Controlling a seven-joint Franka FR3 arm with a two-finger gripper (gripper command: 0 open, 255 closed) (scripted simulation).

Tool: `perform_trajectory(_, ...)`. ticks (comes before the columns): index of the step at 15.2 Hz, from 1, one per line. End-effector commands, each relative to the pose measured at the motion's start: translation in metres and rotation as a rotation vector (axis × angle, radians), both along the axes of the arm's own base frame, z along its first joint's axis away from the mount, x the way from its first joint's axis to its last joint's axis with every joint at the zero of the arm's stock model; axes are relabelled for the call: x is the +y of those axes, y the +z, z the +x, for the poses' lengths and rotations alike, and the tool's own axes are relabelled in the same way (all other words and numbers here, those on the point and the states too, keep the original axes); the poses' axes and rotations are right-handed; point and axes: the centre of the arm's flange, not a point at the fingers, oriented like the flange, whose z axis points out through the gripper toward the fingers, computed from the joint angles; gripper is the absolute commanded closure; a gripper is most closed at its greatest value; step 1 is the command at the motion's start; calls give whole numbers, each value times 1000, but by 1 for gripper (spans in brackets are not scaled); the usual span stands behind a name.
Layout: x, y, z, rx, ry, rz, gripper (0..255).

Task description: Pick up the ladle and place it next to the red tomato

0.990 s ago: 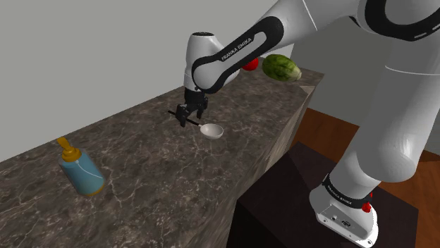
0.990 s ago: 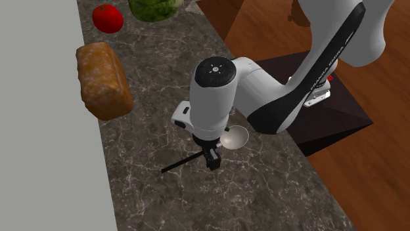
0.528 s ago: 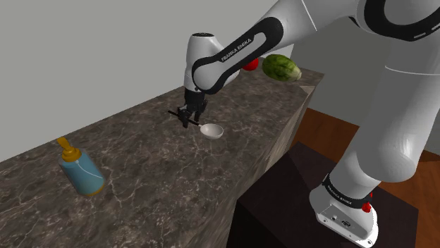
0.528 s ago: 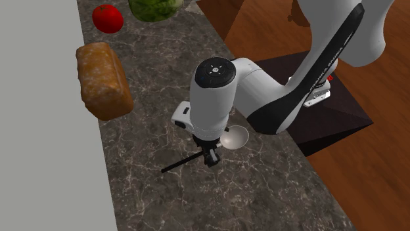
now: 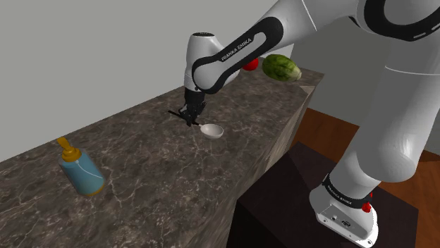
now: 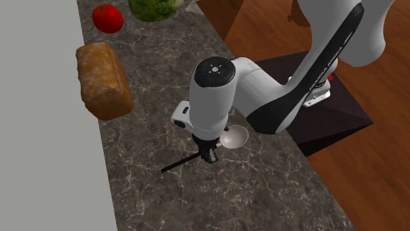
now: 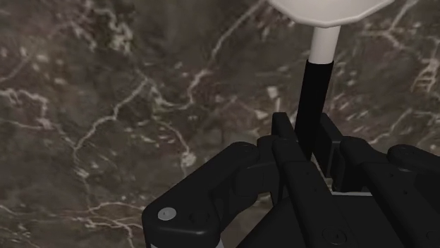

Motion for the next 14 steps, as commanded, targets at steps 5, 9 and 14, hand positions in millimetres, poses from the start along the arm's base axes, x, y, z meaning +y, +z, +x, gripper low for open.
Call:
perform_trajectory(5,1,20,-1,2,2,0,255)
perform_trajectory(9,1,41,-1,2,2,0,255)
perform_trajectory(14,1,68,-1,2,2,0,255)
